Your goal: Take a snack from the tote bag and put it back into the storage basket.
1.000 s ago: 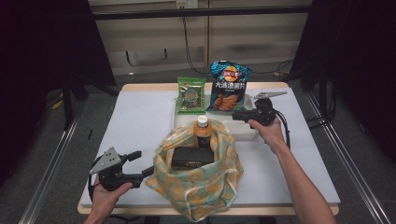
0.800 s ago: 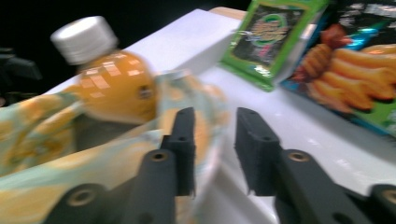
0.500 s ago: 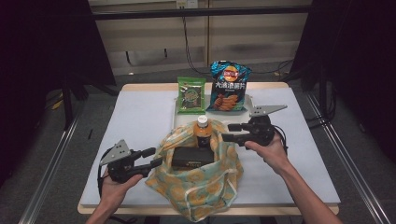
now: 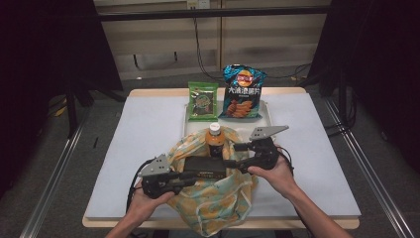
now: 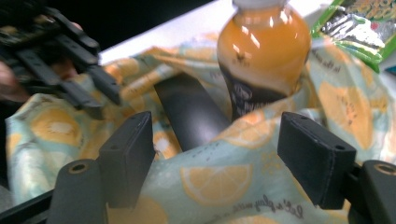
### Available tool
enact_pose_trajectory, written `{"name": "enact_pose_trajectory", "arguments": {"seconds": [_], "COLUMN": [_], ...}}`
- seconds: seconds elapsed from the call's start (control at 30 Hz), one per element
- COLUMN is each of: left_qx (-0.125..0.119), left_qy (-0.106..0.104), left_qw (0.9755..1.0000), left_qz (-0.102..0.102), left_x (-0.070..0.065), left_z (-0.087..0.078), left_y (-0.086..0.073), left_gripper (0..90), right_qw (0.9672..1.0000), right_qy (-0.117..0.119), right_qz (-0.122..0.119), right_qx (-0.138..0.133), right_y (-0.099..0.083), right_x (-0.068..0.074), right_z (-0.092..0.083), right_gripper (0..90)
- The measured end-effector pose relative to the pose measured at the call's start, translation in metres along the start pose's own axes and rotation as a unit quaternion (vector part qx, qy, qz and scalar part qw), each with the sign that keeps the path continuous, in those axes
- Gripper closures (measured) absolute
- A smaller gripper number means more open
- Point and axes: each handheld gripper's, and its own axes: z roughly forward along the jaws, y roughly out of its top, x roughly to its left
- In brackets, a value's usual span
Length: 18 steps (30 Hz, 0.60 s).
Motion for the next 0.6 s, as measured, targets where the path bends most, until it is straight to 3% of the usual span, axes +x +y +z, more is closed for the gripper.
{"name": "enact_pose_trajectory", "arguments": {"seconds": [0.27,0.37,0.47,0.6], "left_qx": [0.021,0.025,0.019,0.014], "left_qy": [-0.018,-0.023,-0.038,-0.055], "left_qw": [0.9996,0.9994,0.9991,0.9983], "left_qz": [0.003,0.006,0.005,0.014], "left_x": [-0.013,-0.02,-0.028,-0.038], "left_z": [0.016,0.02,0.02,0.019], "left_y": [-0.004,-0.004,-0.003,0.0], "left_gripper": [51.3,42.3,38.9,38.3], "right_qw": [0.9996,0.999,0.9984,0.9974], "right_qy": [-0.008,-0.016,-0.031,-0.051], "right_qz": [0.01,-0.005,-0.01,-0.024], "right_qx": [0.024,0.041,0.045,0.046], "right_y": [-0.013,-0.017,-0.02,-0.022], "right_x": [-0.005,-0.001,0.001,0.004], "right_z": [0.014,0.02,0.024,0.023], "right_gripper": [27.3,30.0,39.1,62.9]}}
